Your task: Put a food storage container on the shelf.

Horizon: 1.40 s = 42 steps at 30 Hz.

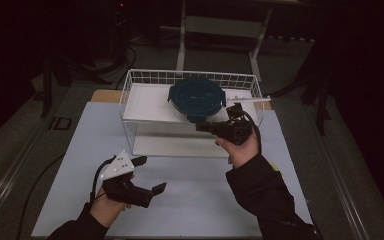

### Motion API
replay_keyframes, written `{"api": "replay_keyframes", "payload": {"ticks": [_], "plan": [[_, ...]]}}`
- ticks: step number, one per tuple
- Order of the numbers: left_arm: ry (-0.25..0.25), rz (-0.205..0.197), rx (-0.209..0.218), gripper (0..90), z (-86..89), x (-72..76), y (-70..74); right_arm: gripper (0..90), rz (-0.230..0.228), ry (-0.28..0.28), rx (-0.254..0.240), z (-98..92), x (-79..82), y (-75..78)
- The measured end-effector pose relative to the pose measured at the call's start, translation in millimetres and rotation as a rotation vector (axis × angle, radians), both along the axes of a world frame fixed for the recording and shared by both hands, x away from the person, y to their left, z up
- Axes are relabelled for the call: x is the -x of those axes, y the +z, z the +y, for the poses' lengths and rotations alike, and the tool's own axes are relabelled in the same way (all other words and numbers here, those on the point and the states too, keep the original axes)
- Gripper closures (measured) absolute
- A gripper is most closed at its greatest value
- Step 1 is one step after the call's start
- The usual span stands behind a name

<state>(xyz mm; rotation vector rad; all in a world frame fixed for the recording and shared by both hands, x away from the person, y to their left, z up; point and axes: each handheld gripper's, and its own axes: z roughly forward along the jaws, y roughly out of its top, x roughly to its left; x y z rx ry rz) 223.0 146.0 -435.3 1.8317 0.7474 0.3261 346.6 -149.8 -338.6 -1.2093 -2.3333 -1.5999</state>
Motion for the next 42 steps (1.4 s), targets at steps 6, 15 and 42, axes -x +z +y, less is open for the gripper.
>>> {"api": "replay_keyframes", "payload": {"ticks": [6, 15, 42], "plan": [[0.004, 0.033, 0.011, 0.0, 0.2, 2.5, -16.3, 89.9, -0.002, -0.016, 0.007, -0.5, -5.9, -0.4], [0.009, 0.028, -0.007, 0.0, -1.9, 2.9, -24.6, 89.9, -0.007, -0.044, 0.01, -1.5, -17.6, 2.0], [-0.038, 0.02, 0.009, 0.0, -1.2, 7.4, -23.1, 83.1, -0.048, -0.006, 0.034, -1.3, -6.9, 1.0]]}}
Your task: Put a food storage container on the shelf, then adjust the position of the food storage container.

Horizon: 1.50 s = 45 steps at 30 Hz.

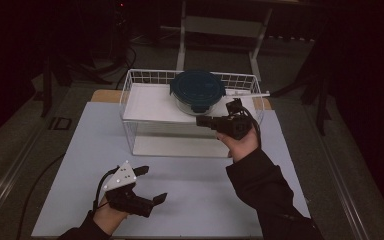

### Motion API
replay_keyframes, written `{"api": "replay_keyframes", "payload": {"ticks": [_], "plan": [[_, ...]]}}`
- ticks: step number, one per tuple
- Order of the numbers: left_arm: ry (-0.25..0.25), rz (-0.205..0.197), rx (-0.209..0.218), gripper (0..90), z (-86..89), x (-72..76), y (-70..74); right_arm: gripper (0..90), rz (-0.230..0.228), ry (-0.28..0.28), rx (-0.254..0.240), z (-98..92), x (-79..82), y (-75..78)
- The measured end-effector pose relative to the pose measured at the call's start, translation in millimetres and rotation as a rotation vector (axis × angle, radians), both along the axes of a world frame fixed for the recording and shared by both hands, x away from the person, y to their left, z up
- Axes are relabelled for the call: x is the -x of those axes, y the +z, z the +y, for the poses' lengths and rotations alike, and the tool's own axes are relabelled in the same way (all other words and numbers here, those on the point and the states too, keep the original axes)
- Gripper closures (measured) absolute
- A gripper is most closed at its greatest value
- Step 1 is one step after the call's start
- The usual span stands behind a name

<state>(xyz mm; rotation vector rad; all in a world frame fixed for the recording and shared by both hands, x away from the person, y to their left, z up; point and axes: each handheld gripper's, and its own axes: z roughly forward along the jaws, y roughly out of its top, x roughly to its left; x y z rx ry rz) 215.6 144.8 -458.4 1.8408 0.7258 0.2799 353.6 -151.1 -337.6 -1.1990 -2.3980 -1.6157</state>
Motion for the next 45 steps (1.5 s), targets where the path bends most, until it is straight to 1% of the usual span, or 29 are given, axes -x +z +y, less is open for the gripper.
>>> {"api": "replay_keyframes", "payload": {"ticks": [1, 4, 5, 6, 7, 8, 11, 12, 13, 14, 15, 16, 17, 18, 19, 20, 22, 24, 27, 30, 32, 34, 36, 37, 41, 42, 43, 44, 45], "plan": [[-0.005, 0.002, 0.003, 0.0, 0.4, 0.5, 0.2, 81.6, -0.002, 0.009, 0.002, -0.8, 3.8, -1.1], [-0.016, -0.008, -0.013, 0.0, 2.8, 3.5, 1.6, 77.9, -0.026, 0.022, 0.01, -5.2, 16.3, -4.5], [-0.02, -0.017, -0.016, 0.0, 4.3, 5.2, 1.7, 75.4, -0.03, 0.025, 0.008, -6.7, 19.1, -5.3], [-0.02, -0.017, -0.016, 0.0, 4.3, 5.2, 1.7, 75.4, -0.03, 0.025, 0.008, -6.7, 19.1, -5.3], [-0.022, -0.021, -0.016, 0.0, 6.8, 7.7, 1.7, 73.9, -0.038, 0.028, 0.002, -9.3, 23.2, -7.0], [-0.026, -0.021, -0.011, 0.0, 7.7, 8.7, 1.5, 69.7, -0.043, 0.032, 0.006, -13.4, 28.7, -9.9], [-0.025, -0.024, -0.013, 0.0, 9.7, 11.8, -0.2, 56.9, -0.052, 0.035, -0.004, -19.4, 35.6, -15.7], [-0.025, -0.024, -0.013, 0.0, 9.7, 11.8, -0.2, 56.9, -0.052, 0.035, -0.004, -19.4, 35.6, -15.7], [-0.032, -0.019, -0.011, 0.0, 10.4, 14.4, -3.6, 43.7, -0.055, 0.023, 0.0, -24.8, 42.5, -22.0], [-0.032, -0.019, -0.011, 0.0, 10.4, 14.4, -3.6, 43.7, -0.055, 0.023, 0.0, -24.8, 42.5, -22.0], [-0.037, -0.018, -0.014, 0.0, 10.3, 15.3, -5.2, 40.2, -0.059, 0.015, -0.002, -27.3, 45.5, -24.4], [-0.044, -0.01, -0.025, 0.0, 9.8, 17.3, -8.8, 33.0, -0.066, 0.005, -0.026, -33.5, 51.5, -29.2], [-0.05, -0.007, -0.027, 0.0, 9.6, 18.2, -10.4, 26.8, -0.062, 0.026, -0.032, -37.3, 53.8, -32.2], [-0.05, -0.007, -0.027, 0.0, 9.6, 18.2, -10.4, 26.8, -0.062, 0.026, -0.032, -37.3, 53.8, -32.2], [-0.056, -0.004, -0.029, 0.0, 9.7, 19.7, -12.7, 25.5, -0.06, 0.047, -0.053, -41.0, 55.6, -35.0], [-0.057, -0.003, -0.032, 0.0, 9.7, 20.4, -13.7, 25.5, -0.067, 0.05, -0.072, -46.9, 58.5, -39.2], [-0.06, 0.001, -0.036, 0.0, 10.1, 22.2, -16.5, 24.2, -0.066, 0.038, -0.085, -55.6, 62.1, -44.3], [-0.062, -0.001, -0.039, 0.0, 10.7, 23.3, -18.6, 22.2, -0.075, 0.019, -0.082, -62.9, 65.8, -48.2], [-0.06, -0.004, -0.046, 0.0, 12.0, 23.5, -21.4, 21.0, -0.085, 0.01, -0.091, -76.2, 71.6, -55.0], [-0.053, -0.005, -0.028, 0.0, 14.3, 22.4, -23.7, 20.4, -0.107, 0.0, -0.095, -91.6, 78.6, -60.3], [-0.047, -0.009, -0.03, 0.0, 15.2, 21.8, -24.8, 19.6, -0.112, -0.012, -0.09, -101.1, 82.9, -63.1], [-0.045, -0.007, -0.022, 0.0, 16.1, 21.0, -26.2, 18.4, -0.13, -0.02, -0.077, -108.8, 87.0, -65.8], [-0.044, -0.006, -0.031, 0.0, 16.4, 20.6, -27.1, 17.7, -0.117, -0.037, -0.048, -117.6, 90.5, -69.6], [-0.044, -0.004, -0.028, 0.0, 16.6, 20.5, -27.5, 17.7, -0.106, -0.039, -0.034, -122.8, 92.3, -72.4], [-0.044, -0.005, -0.022, 0.0, 17.2, 19.8, -27.6, 17.7, -0.094, -0.054, -0.043, -140.8, 95.9, -83.3], [-0.044, -0.005, -0.022, 0.0, 17.2, 19.8, -27.6, 17.7, -0.094, -0.054, -0.043, -140.8, 95.9, -83.3], [-0.043, -0.005, -0.019, 0.0, 17.8, 19.5, -27.7, 17.7, -0.09, -0.069, -0.038, -145.2, 96.7, -85.9], [-0.043, -0.003, -0.016, 0.0, 18.1, 19.3, -27.8, 18.0, -0.096, -0.087, -0.017, -155.8, 99.1, -91.3], [-0.04, -0.002, -0.016, 0.0, 18.3, 19.1, -27.8, 19.2, -0.1, -0.099, -0.007, -160.1, 100.6, -93.1]]}}
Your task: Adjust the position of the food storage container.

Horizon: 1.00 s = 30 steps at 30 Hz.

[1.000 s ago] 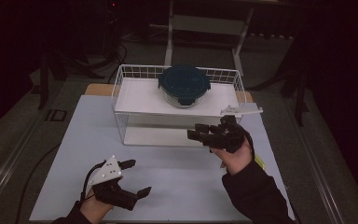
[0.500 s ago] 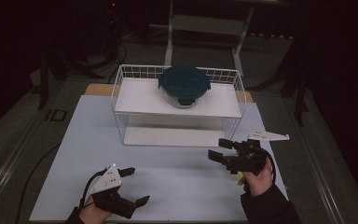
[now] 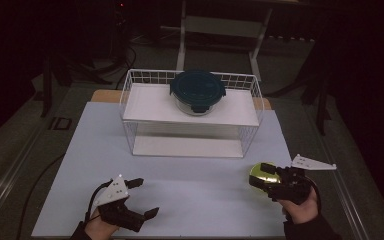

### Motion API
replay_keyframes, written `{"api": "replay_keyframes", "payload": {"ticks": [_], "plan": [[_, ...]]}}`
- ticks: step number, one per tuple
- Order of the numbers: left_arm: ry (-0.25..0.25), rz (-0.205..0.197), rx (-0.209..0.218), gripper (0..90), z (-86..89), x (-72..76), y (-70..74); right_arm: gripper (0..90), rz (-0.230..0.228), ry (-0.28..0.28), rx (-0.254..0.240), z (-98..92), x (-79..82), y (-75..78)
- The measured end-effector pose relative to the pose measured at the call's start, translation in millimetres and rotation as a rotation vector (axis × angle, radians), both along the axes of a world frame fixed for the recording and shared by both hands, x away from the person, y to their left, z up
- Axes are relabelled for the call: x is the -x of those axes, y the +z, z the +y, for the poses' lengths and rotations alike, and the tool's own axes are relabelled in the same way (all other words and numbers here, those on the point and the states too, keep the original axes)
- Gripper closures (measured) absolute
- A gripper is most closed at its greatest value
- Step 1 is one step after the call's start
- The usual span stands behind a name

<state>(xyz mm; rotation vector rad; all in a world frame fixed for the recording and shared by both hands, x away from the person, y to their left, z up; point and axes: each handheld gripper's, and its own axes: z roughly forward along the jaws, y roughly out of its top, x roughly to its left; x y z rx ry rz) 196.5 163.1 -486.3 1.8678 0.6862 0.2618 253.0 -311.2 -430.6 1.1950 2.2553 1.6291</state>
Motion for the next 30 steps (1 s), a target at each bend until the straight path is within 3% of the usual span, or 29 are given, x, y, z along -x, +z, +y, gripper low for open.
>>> {"api": "replay_keyframes", "payload": {"ticks": [7, 10, 11, 17, 23, 30], "plan": [[-0.009, -0.001, 0.002, 0.0, -1.4, 0.4, 0.0, 48.9, 0.005, -0.126, 0.085, -34.3, 10.0, -10.6], [-0.01, 0.0, 0.001, 0.0, -1.8, 0.3, -0.2, 56.0, 0.011, -0.156, 0.104, -43.5, 12.6, -14.3], [-0.011, 0.006, 0.003, 0.0, -2.4, -0.4, -0.9, 64.5, 0.019, -0.179, 0.119, -53.1, 15.3, -18.4], [-0.012, 0.01, 0.007, 0.0, -2.9, -1.0, -1.7, 85.1, 0.056, -0.226, 0.153, -72.9, 21.2, -32.0], [-0.015, 0.003, 0.003, 0.0, -3.6, -0.7, -0.8, 89.9, 0.08, -0.257, 0.165, -85.9, 19.5, -42.2], [-0.015, 0.003, 0.004, 0.0, -3.3, -0.7, -0.8, 90.0, 0.144, -0.31, 0.195, -98.8, 9.7, -69.1]]}}
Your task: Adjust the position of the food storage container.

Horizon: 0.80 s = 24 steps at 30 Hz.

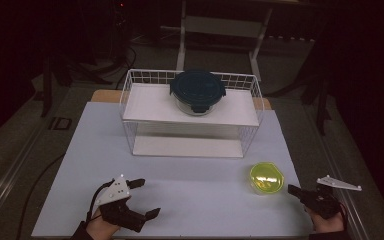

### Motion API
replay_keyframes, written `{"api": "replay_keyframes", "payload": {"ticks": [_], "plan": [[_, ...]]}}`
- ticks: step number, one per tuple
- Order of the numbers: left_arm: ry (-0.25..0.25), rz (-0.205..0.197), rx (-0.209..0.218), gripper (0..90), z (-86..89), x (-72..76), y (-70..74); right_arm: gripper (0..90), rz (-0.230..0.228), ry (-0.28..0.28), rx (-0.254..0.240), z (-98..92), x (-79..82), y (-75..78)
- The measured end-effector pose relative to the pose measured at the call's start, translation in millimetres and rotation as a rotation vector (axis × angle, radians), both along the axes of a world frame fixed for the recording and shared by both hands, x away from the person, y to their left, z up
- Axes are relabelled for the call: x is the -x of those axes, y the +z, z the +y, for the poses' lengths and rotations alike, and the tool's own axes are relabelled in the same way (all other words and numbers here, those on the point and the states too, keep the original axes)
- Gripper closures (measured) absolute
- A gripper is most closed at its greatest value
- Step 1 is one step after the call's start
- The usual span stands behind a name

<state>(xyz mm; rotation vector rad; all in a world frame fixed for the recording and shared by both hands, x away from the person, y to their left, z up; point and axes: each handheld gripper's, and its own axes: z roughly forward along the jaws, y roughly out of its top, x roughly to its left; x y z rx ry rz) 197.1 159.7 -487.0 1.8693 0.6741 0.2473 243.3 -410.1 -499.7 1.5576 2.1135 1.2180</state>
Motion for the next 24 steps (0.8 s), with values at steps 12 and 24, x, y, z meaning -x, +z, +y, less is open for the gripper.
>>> {"api": "replay_keyframes", "payload": {"ticks": [12, 24], "plan": [[-0.001, -0.001, 0.0, 0.0, -0.3, 0.5, 0.1, 90.0, 0.052, -0.012, 0.014, 6.2, -19.7, -25.4], [-0.006, -0.001, -0.003, 0.0, -1.1, 1.3, -0.3, 90.0, 0.072, 0.035, 0.016, 26.9, -26.5, -34.0]]}}
